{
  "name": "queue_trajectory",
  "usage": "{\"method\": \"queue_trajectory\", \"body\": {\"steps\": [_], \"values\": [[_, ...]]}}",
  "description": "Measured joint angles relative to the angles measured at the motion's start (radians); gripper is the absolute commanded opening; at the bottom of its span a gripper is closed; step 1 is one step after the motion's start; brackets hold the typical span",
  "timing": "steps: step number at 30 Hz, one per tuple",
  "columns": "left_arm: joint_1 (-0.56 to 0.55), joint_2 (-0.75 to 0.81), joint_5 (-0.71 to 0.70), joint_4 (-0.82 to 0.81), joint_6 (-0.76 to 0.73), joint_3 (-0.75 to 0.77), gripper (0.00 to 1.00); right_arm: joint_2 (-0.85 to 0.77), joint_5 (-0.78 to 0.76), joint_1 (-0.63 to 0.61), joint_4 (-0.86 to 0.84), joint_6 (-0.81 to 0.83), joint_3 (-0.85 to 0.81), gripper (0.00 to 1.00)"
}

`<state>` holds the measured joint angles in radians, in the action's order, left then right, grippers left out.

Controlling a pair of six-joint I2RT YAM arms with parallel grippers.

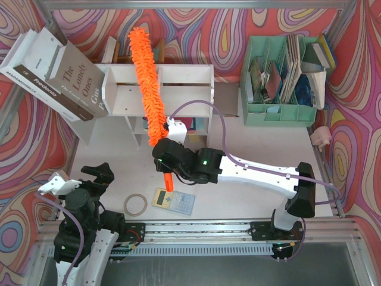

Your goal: Dust the bookshelf with a duster

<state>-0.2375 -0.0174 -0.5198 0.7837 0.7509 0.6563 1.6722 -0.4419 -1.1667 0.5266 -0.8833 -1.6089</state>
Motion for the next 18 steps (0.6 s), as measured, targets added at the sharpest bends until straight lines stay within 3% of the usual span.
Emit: {"method": "queue_trajectory", "body": {"steps": [18], "values": [[0.000,0.000,0.000,0.000,0.000,0.000,0.99,0.157,0.143,-0.005,-0.035,0.069,-0.153,0.00]]}}
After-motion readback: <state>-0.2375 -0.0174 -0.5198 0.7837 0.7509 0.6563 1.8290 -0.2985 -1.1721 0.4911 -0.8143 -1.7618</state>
